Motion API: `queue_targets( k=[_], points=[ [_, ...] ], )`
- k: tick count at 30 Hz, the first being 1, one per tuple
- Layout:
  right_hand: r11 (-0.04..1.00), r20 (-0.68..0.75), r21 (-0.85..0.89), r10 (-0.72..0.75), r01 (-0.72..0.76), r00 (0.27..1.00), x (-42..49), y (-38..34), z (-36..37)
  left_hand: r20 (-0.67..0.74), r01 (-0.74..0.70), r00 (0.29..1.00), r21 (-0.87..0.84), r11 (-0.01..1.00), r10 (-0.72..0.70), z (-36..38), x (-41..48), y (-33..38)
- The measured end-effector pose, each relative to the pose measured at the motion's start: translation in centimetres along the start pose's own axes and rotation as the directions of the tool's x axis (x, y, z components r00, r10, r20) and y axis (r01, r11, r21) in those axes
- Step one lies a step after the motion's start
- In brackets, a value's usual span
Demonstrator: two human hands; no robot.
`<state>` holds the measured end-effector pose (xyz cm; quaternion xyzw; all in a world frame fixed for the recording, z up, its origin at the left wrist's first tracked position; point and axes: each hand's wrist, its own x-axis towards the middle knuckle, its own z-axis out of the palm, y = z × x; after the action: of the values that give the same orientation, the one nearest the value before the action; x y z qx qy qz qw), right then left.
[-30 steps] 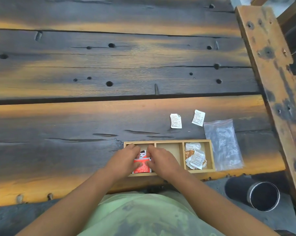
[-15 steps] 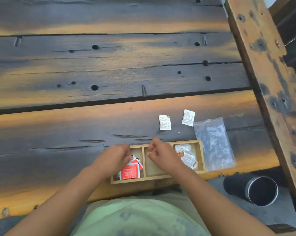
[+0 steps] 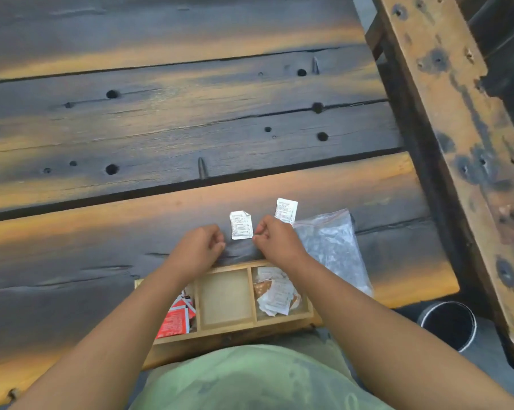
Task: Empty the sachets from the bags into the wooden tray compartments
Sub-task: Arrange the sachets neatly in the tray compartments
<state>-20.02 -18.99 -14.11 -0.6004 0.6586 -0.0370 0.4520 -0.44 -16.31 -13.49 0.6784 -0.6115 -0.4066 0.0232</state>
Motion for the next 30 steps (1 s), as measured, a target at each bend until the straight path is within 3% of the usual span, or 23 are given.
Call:
queue_targets(
  k=[6,13,18,21,25,30],
  points=[
    [0.989,0.041,-0.128,0.081,-0.075,0.996,2.7,-0.4,1.0,-0.024,-0.068,0.997,0.025,0.997,0.069,0.3,5.1,0.9],
    [0.981,0.028,-0.161,0.113,-0.107,0.993,4.1,0.0,1.7,0.055,-0.256,0.967,0.207,0.944,0.249,1.1,8.8,1.7],
    [0.978,0.026,-0.191,0.095,-0.089,0.995,4.6,0.1,1.5,-0.005,-0.274,0.956,0.329,0.903,0.292,2.2,9.3,2.2],
    [0.985,0.043,-0.154,0.085,-0.078,0.995,4.8,0.2,1.2,0.000,-0.291,0.953,0.258,0.921,0.302,1.9,9.1,2.0],
    [0.992,0.053,-0.106,0.073,-0.067,0.996,4.5,0.1,1.0,0.028,-0.244,0.970,0.028,0.969,0.243,0.9,8.2,2.0],
    [0.996,0.028,-0.093,0.012,-0.010,1.000,3.3,-0.3,0.8,-0.034,-0.219,0.976,-0.052,0.974,0.217,0.7,5.6,2.2]
  ],
)
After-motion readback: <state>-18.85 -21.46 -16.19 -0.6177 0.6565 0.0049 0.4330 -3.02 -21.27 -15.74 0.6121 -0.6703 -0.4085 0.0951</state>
